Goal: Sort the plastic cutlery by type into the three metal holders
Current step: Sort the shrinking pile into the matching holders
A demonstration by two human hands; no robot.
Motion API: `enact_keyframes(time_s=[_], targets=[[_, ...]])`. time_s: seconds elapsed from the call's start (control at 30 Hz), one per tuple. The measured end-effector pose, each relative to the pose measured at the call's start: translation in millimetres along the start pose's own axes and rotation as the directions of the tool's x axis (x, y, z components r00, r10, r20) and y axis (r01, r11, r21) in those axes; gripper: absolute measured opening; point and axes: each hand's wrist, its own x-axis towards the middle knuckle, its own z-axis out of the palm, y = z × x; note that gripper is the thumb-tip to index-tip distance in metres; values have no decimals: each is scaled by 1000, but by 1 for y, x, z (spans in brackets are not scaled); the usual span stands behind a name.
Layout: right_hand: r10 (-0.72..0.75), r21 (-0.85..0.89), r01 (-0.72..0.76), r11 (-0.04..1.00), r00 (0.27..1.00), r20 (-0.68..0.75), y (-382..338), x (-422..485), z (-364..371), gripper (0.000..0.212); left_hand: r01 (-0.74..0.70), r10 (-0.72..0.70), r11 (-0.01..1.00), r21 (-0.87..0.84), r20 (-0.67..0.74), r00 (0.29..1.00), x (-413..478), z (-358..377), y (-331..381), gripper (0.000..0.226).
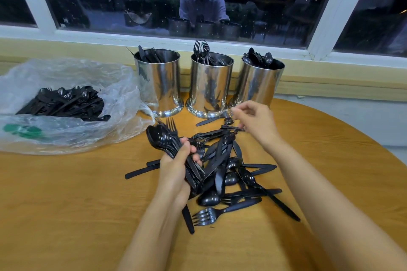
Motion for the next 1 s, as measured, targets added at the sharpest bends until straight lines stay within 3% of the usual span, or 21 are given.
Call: enact_keyframes(time_s=[0.2, 0.3, 0.4, 0.57, 0.67, 0.8, 0.9, 0.93, 1.0], targets=[[67, -300, -55, 952, 997, 31, 47, 31, 1, 9, -11, 11, 1000, 1, -22, 1000, 3, -1, -5, 13], [49, -366, -17, 931, 996, 77, 51, 44, 18, 3, -15, 16, 1000, 21, -29, 999, 3, 0, -6, 18], [49, -395, -10, 918, 995, 87, 52, 59, 36, 12, -2, 3, 1000, 28, -27, 1000, 3, -2, -7, 18], [-69, -476, 189, 859, 964, 257, 43, 73, 67, 21, 3, -2, 999, 37, -23, 1000, 4, -3, -7, 20], [-92, -590, 337, 733, 909, 405, 41, 76, 81, 34, 13, -12, 999, 41, -25, 1000, 4, -3, -8, 22], [-199, -657, 488, 574, 862, 466, 40, 77, 83, 37, 19, -17, 998, 51, -31, 999, 5, -3, -8, 24], [-421, -635, 583, 507, 810, 407, 25, 71, 69, 34, 21, -19, 998, 62, -25, 1000, 4, -3, -8, 26], [-486, -605, 577, 548, 809, 332, 16, 67, 61, 28, 21, -20, 998, 61, -19, 1000, 4, -3, -8, 27], [-516, -438, 499, 748, 852, 90, -4, 52, 47, 13, 32, -32, 997, 69, -7, 999, 4, -4, -8, 29]])
